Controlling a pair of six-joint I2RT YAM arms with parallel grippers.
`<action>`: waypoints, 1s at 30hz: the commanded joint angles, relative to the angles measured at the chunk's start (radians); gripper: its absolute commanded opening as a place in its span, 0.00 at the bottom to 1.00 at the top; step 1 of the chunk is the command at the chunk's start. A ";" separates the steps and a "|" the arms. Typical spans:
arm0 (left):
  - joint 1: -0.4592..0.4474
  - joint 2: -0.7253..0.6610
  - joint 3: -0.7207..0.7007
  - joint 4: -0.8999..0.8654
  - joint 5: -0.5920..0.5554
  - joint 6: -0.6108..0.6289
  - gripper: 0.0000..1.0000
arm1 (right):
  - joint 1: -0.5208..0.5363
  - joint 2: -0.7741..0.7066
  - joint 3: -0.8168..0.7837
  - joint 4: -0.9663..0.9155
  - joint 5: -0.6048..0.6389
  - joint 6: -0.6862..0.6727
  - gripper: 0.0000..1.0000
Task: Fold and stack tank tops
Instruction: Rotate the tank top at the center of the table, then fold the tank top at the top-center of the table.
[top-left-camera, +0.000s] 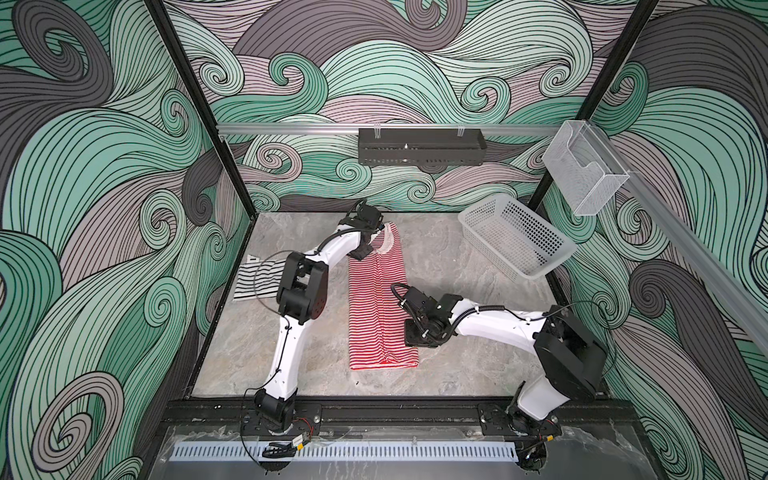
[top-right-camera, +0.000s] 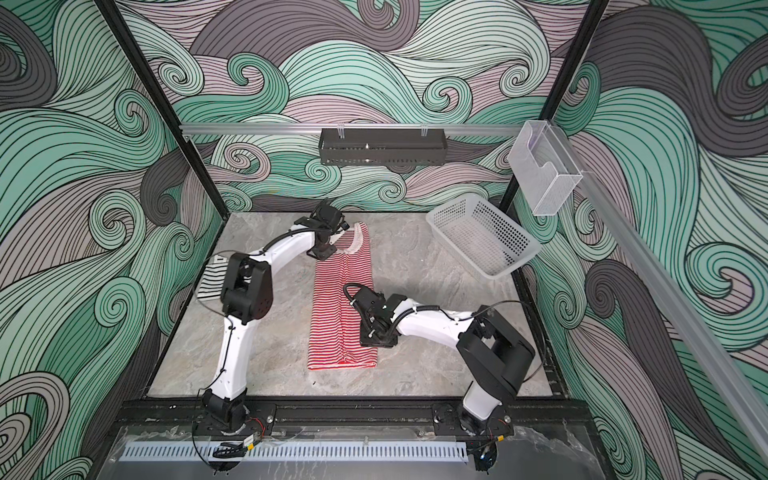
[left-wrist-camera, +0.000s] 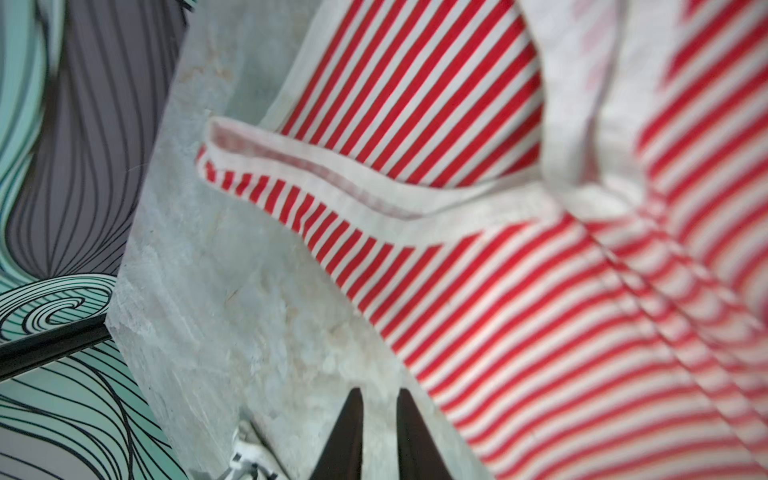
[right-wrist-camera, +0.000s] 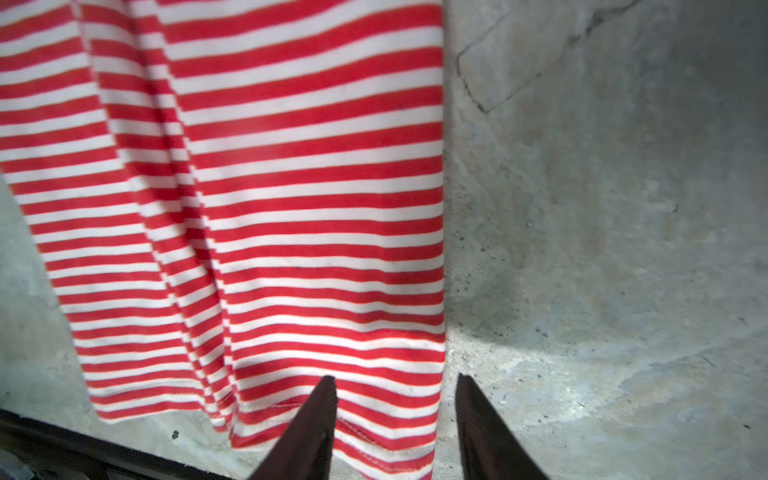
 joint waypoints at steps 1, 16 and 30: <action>-0.029 -0.186 -0.201 0.064 0.083 -0.005 0.21 | -0.022 -0.024 -0.059 -0.026 -0.030 0.017 0.51; -0.142 -0.679 -0.877 0.096 0.265 0.032 0.24 | -0.006 -0.037 -0.256 0.170 -0.282 0.157 0.49; -0.275 -0.779 -1.005 0.069 0.320 0.035 0.24 | -0.010 -0.097 -0.309 0.186 -0.226 0.219 0.42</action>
